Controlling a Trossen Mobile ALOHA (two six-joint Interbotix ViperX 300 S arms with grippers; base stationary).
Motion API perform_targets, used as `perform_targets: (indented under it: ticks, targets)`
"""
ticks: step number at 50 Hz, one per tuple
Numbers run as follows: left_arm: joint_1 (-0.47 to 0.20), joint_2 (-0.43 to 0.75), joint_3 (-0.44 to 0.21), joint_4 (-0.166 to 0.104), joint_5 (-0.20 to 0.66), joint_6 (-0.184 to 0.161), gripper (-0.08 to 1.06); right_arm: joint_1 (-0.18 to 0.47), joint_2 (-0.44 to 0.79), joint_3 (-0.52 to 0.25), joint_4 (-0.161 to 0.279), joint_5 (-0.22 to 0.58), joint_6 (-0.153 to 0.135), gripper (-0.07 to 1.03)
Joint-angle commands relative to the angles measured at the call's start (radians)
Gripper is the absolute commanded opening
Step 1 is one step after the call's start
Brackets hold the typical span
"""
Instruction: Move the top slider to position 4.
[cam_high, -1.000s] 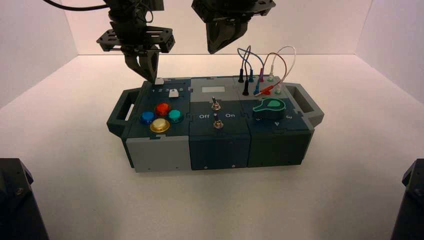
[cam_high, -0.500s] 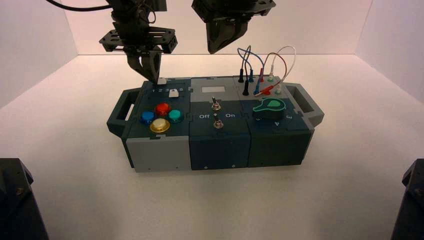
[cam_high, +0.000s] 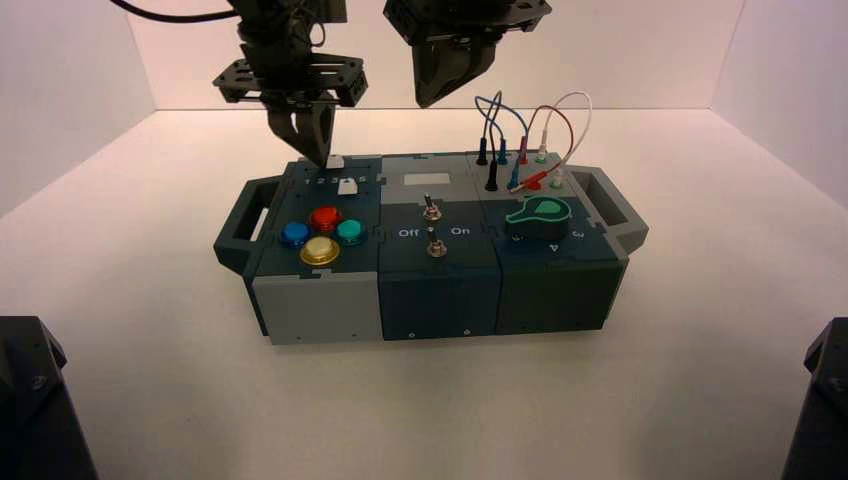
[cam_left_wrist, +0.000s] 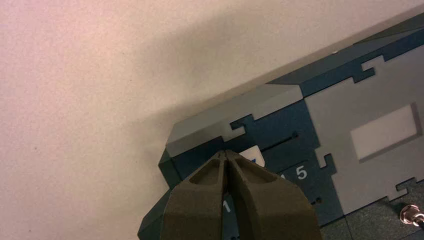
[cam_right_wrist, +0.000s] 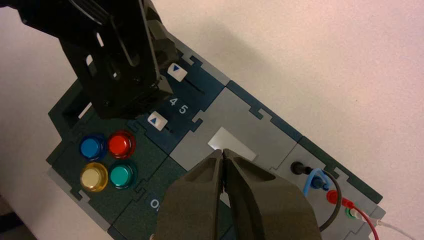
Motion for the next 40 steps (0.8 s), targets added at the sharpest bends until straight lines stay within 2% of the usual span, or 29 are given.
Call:
perform_targets:
  ticks: [1, 40]
  targets:
    - [-0.014, -0.009, -0.02, -0.005, -0.002, -0.005, -0.03, 0.0, -0.025, -0.029, 0.003, -0.005, 0.002, -0.02]
    - [-0.038, 0.026, -0.057, -0.008, 0.015, -0.005, -0.03, -0.011, -0.029, -0.029, 0.005, -0.002, 0.002, -0.02]
